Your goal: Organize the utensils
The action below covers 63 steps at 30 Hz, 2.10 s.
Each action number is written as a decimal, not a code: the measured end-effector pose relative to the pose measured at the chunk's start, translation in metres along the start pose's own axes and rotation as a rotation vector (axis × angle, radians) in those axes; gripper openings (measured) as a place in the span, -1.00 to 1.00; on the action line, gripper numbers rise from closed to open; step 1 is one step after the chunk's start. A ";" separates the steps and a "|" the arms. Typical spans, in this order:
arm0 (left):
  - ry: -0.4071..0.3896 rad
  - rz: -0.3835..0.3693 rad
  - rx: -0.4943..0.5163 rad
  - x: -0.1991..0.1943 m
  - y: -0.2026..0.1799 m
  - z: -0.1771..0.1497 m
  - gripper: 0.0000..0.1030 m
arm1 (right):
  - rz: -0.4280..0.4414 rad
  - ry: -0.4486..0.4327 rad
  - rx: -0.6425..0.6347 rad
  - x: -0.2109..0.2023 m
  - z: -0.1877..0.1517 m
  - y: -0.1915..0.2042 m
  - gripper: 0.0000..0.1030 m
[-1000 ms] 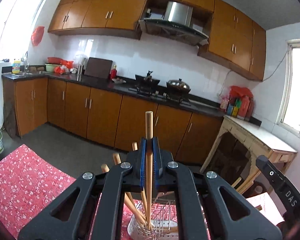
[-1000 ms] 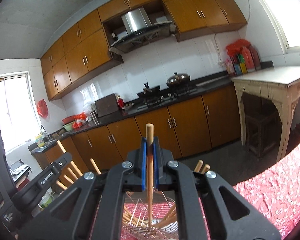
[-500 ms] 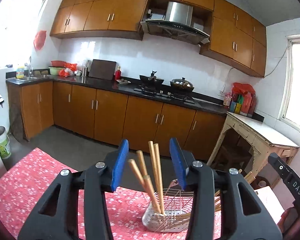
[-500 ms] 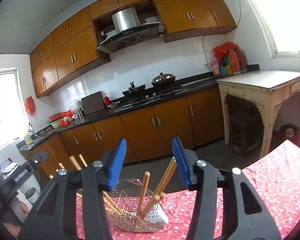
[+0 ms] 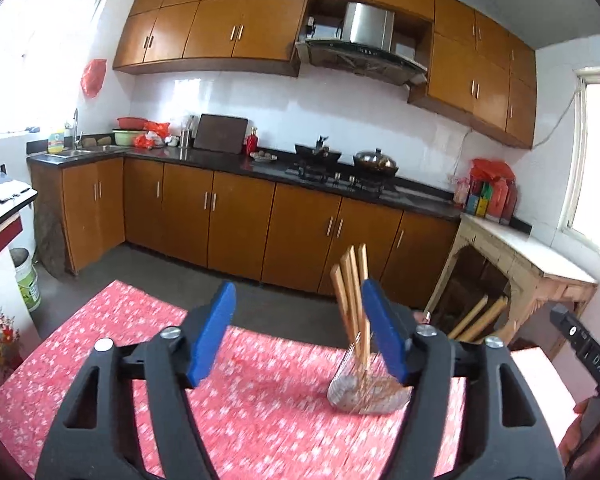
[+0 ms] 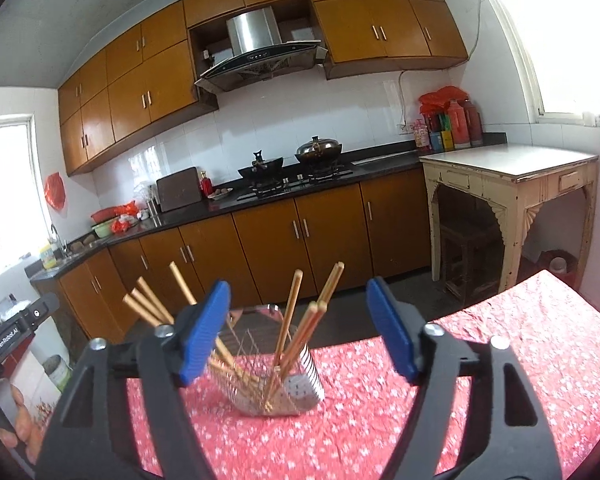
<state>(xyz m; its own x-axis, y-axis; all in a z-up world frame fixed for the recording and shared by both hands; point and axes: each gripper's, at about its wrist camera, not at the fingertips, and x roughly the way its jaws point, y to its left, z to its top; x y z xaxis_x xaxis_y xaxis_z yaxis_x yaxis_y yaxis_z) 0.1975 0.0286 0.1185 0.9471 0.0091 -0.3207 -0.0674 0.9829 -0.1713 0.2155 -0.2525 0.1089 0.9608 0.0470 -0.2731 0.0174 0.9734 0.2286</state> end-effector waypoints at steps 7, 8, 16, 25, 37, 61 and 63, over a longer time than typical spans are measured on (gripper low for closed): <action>0.032 -0.036 0.057 -0.033 0.017 -0.045 0.85 | -0.021 -0.027 -0.064 -0.055 -0.048 0.006 0.92; 0.031 -0.043 0.061 -0.037 0.018 -0.052 0.87 | -0.026 -0.029 -0.077 -0.063 -0.057 0.007 0.92; -0.005 -0.068 0.137 -0.072 0.016 -0.106 0.96 | -0.037 -0.040 -0.122 -0.104 -0.110 0.007 0.92; -0.095 -0.020 0.209 -0.098 0.005 -0.147 0.96 | -0.052 -0.039 -0.223 -0.119 -0.146 0.021 0.92; -0.078 -0.038 0.218 -0.084 0.010 -0.167 0.96 | -0.039 -0.037 -0.211 -0.108 -0.165 0.017 0.92; -0.074 -0.036 0.181 -0.080 0.017 -0.168 0.96 | -0.037 -0.061 -0.210 -0.102 -0.174 0.011 0.92; -0.073 -0.037 0.180 -0.080 0.016 -0.167 0.96 | -0.037 -0.061 -0.211 -0.102 -0.175 0.010 0.92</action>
<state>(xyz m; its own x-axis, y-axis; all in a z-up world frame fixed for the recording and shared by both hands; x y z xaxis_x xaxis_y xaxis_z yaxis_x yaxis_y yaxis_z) 0.0682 0.0133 -0.0147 0.9687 -0.0211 -0.2473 0.0191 0.9998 -0.0104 0.0692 -0.2084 -0.0245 0.9758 0.0032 -0.2188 0.0007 0.9998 0.0176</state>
